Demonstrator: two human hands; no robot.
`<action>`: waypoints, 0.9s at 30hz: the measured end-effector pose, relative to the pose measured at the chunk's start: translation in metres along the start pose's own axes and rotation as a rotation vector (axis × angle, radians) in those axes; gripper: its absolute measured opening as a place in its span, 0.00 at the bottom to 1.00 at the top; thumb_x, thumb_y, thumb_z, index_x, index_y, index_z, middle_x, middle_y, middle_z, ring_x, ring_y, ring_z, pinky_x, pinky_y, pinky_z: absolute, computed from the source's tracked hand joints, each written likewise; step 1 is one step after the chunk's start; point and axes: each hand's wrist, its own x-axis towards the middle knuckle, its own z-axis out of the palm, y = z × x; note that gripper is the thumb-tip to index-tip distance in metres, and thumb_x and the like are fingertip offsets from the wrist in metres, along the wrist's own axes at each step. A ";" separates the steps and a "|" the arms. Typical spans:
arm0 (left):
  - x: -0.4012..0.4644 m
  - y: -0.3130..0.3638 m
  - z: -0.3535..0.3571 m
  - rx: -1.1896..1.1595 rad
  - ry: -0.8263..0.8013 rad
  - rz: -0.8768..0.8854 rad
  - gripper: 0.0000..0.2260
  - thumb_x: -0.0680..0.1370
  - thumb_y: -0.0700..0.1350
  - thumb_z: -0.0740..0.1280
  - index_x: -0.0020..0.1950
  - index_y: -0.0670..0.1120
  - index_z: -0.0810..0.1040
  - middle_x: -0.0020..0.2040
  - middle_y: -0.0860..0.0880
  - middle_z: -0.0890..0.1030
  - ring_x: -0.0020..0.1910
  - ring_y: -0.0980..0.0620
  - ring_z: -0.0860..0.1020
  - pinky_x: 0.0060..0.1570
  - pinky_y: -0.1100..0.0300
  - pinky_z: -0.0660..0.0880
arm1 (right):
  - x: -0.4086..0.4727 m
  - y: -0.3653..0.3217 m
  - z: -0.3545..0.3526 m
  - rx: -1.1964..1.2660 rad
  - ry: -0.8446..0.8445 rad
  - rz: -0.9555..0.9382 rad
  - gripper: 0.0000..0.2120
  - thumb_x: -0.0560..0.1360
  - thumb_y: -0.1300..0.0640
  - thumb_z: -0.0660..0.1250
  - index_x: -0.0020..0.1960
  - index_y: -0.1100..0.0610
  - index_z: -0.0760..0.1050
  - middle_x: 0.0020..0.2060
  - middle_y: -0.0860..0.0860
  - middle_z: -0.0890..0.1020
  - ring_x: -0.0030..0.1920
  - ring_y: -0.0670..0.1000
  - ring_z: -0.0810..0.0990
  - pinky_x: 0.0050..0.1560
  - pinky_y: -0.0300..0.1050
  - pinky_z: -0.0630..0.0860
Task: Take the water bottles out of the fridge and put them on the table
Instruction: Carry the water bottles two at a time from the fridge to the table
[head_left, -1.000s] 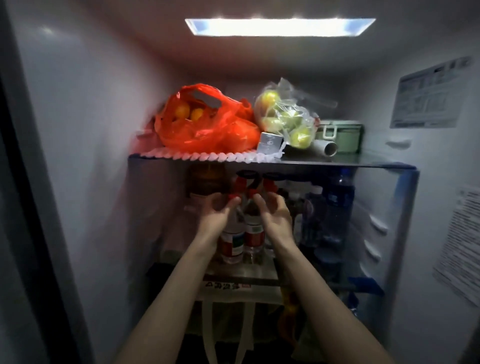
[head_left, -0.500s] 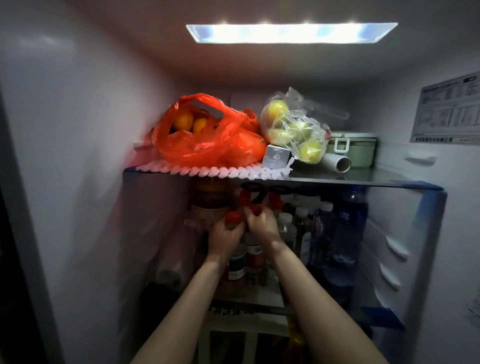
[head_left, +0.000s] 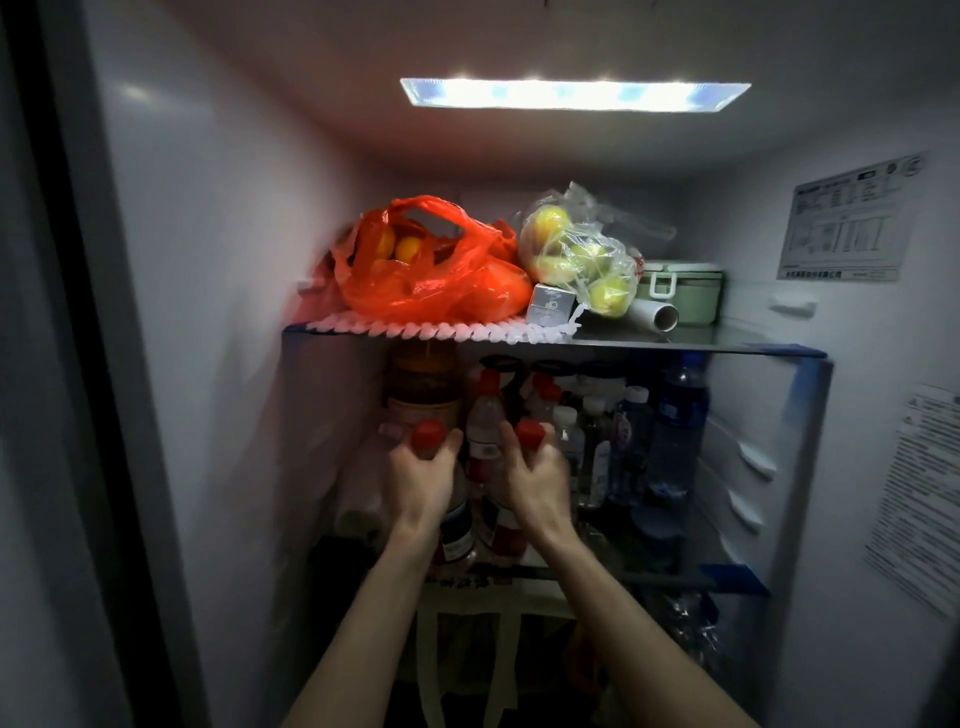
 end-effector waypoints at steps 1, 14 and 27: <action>-0.007 0.004 -0.005 -0.008 -0.007 -0.010 0.07 0.72 0.48 0.75 0.42 0.45 0.82 0.40 0.49 0.84 0.45 0.47 0.83 0.51 0.50 0.80 | -0.009 -0.004 -0.007 0.008 0.011 -0.009 0.15 0.79 0.43 0.63 0.46 0.54 0.72 0.33 0.48 0.79 0.33 0.44 0.79 0.36 0.40 0.76; -0.162 0.092 -0.081 0.022 -0.158 0.049 0.08 0.75 0.49 0.73 0.38 0.50 0.78 0.34 0.54 0.80 0.34 0.59 0.79 0.39 0.63 0.75 | -0.146 -0.086 -0.106 0.033 0.020 -0.034 0.14 0.80 0.47 0.64 0.52 0.59 0.73 0.38 0.51 0.80 0.39 0.48 0.81 0.45 0.46 0.80; -0.362 0.179 -0.240 0.092 -0.119 -0.025 0.10 0.73 0.53 0.73 0.46 0.47 0.83 0.39 0.50 0.85 0.39 0.53 0.82 0.40 0.61 0.77 | -0.361 -0.210 -0.165 0.098 -0.221 -0.100 0.17 0.80 0.46 0.63 0.52 0.61 0.75 0.31 0.49 0.82 0.28 0.39 0.80 0.33 0.30 0.75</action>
